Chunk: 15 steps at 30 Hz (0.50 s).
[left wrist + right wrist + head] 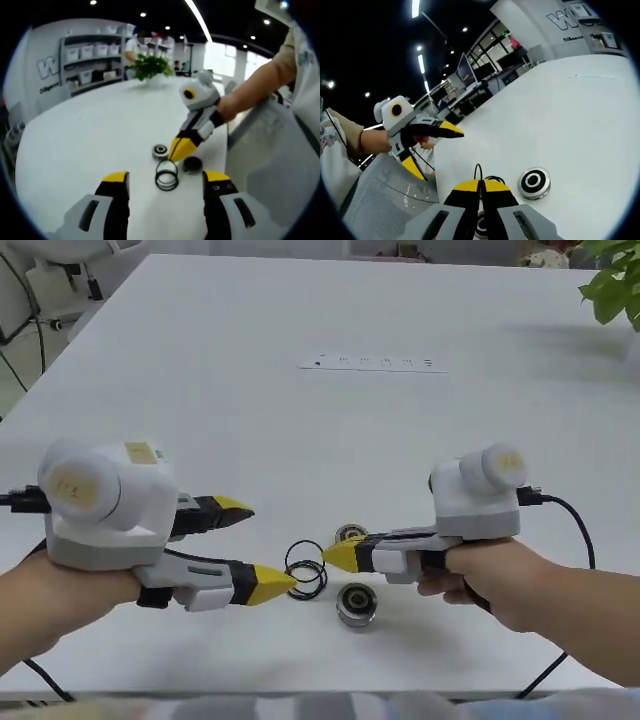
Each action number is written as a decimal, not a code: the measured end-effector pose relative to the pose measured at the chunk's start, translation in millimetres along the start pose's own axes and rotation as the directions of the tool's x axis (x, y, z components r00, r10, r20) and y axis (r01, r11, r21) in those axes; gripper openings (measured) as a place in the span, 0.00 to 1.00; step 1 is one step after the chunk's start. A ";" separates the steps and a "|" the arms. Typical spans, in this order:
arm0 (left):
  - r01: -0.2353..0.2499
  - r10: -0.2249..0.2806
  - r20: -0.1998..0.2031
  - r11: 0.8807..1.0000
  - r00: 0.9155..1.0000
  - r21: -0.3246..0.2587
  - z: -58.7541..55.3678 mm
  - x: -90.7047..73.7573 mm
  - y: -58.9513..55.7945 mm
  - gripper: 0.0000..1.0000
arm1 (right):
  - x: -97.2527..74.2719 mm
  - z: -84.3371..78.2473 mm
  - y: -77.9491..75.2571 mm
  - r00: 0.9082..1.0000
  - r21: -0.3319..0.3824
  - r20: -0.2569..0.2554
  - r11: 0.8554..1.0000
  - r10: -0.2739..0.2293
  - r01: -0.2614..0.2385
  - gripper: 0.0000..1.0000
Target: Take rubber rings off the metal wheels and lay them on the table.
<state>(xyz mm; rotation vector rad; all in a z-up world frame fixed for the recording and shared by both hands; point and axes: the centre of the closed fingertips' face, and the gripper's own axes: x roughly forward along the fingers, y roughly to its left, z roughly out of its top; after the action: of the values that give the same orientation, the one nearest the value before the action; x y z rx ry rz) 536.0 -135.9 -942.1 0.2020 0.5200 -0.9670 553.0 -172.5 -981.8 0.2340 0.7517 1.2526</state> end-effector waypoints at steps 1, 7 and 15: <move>-0.001 0.001 -0.001 1.000 1.000 0.000 -0.5 -0.3 0.0 0.60 | 1.1 -0.6 0.4 1.000 0.000 -0.004 1.000 0.002 -0.002 0.00; -0.011 0.011 -0.004 1.000 1.000 -0.003 -5.1 -4.2 1.8 0.61 | 7.6 -6.4 -0.9 1.000 0.007 -0.029 1.000 0.000 0.000 0.00; -0.013 0.013 -0.004 1.000 1.000 -0.014 -8.6 -6.9 3.1 0.61 | 9.4 -13.0 -4.5 0.999 0.017 -0.053 1.000 -0.012 0.013 0.00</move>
<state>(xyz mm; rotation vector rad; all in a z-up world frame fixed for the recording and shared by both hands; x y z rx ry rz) 532.5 -125.8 -946.3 0.1939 0.5283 -0.9500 549.4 -168.4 -997.5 0.2105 0.8081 1.2448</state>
